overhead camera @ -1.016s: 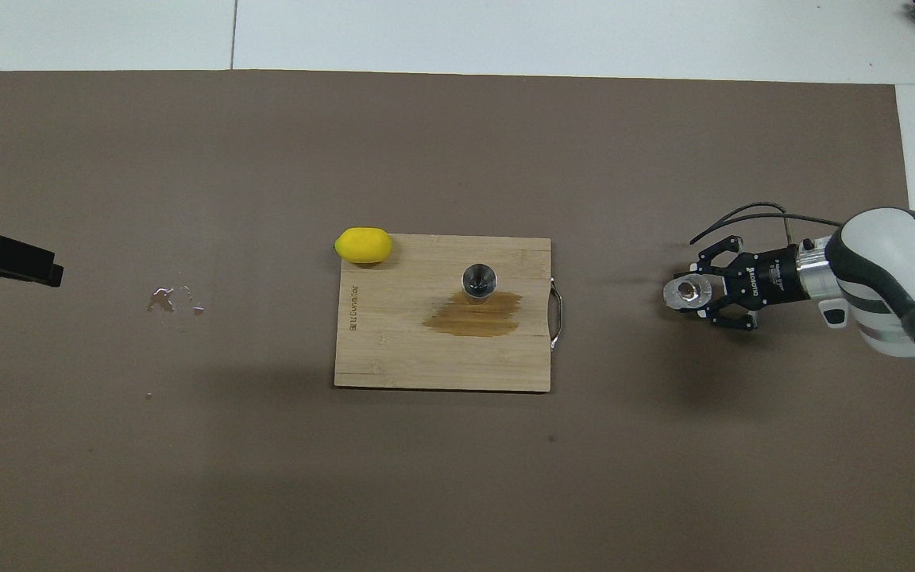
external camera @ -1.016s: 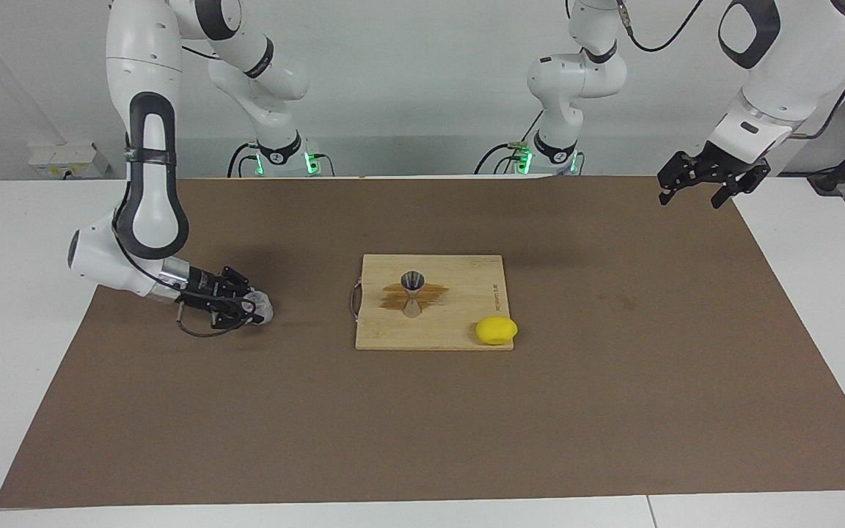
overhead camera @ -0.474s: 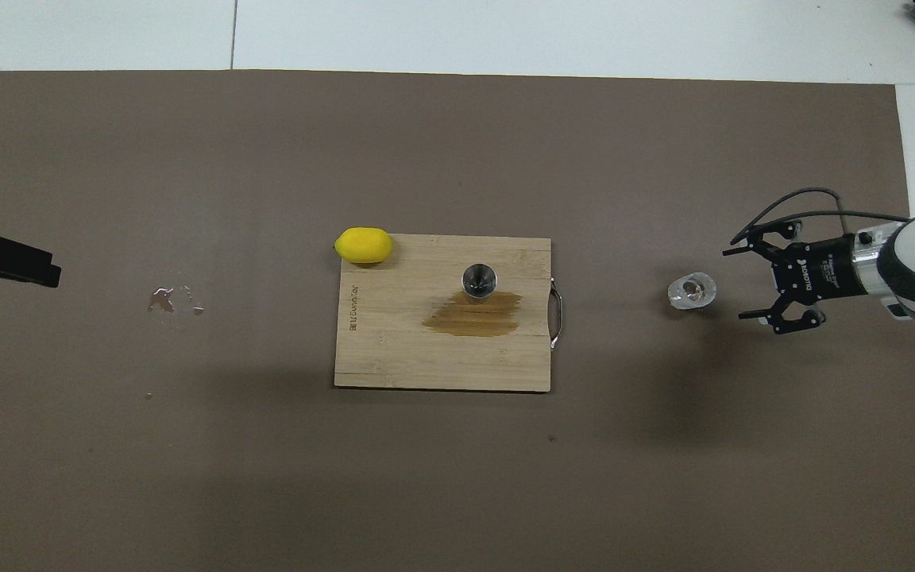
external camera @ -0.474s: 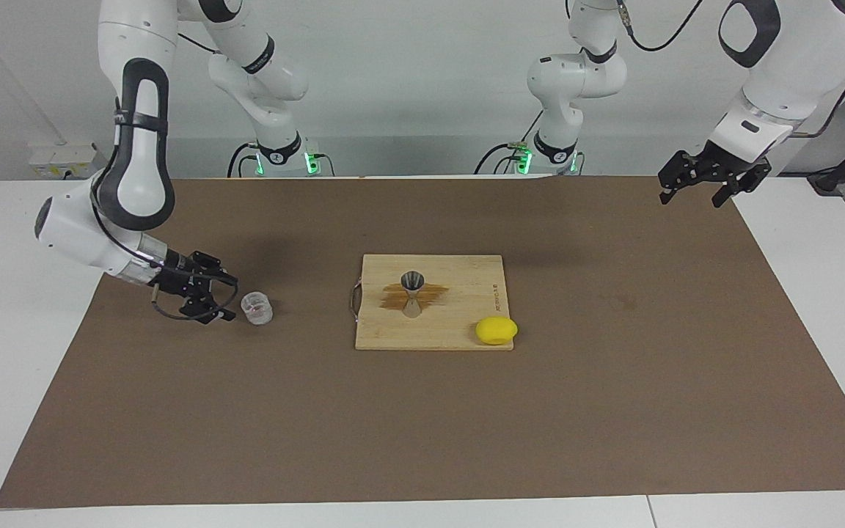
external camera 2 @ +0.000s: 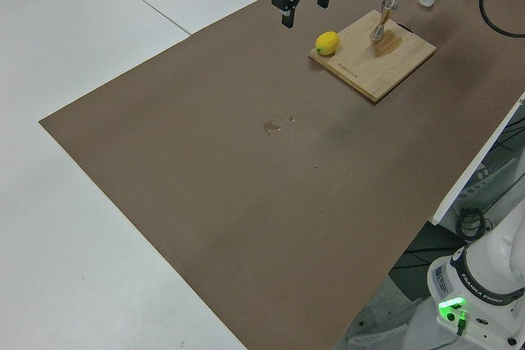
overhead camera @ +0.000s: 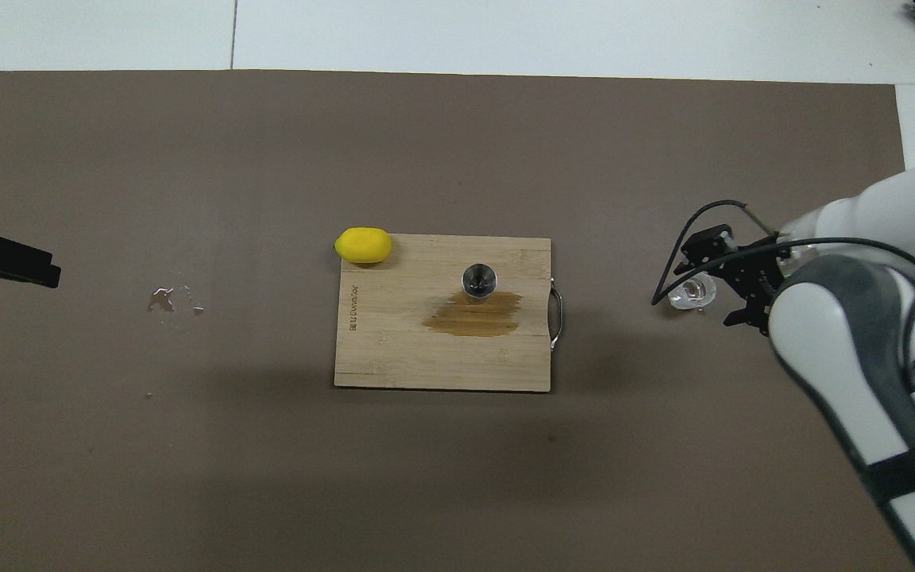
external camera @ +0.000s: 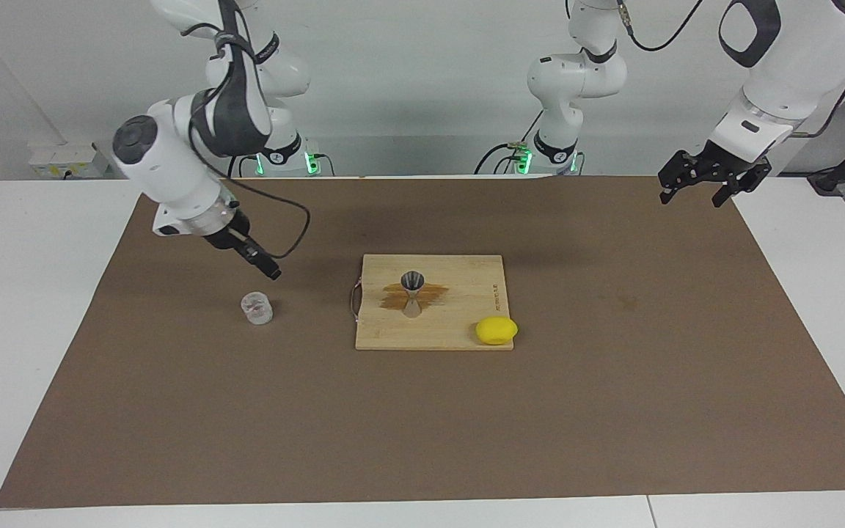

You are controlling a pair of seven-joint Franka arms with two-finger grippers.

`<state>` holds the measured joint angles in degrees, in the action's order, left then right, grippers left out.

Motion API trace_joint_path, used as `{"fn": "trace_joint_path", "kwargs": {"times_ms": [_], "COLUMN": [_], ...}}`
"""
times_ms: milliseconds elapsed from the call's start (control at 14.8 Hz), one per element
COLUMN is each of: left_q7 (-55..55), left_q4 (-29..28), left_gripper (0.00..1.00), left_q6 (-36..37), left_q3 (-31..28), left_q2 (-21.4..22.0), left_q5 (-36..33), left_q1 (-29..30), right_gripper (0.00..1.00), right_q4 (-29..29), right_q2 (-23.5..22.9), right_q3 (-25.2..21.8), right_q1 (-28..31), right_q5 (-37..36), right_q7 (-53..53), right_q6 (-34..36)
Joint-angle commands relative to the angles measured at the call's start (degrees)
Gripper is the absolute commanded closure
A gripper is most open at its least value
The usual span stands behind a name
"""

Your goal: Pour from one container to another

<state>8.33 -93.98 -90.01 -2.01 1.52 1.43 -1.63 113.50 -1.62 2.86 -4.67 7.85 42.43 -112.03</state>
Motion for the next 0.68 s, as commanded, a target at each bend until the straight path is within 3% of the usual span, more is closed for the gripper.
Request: {"fn": "trace_joint_path", "kwargs": {"times_ms": [0,271,610], "left_q7": [-0.33,-0.33,-0.33], "left_q4": [0.2,-0.06,-0.06], "left_gripper": [0.0,0.0,0.0], "left_q6": [0.81,0.72,0.63], "left_q3": [0.52,0.52,0.43], "left_q2": [0.68,0.68,0.68], "left_q5": [-0.91,-0.99,-0.99], "left_q1": [0.58,0.58,0.58], "right_gripper": [0.0,0.0,0.0], "right_q4": [-2.66,-11.96,-21.91], "right_q2": [0.48,0.13,0.21], "right_q3": [0.04,-0.3,-0.66], "right_q1": [-2.27,-0.87,3.08], "right_q5": [-7.65,-11.01,-10.13], "right_q7": [-8.46,-21.23,-23.44], "right_q6": [1.02,8.48,18.76]}}
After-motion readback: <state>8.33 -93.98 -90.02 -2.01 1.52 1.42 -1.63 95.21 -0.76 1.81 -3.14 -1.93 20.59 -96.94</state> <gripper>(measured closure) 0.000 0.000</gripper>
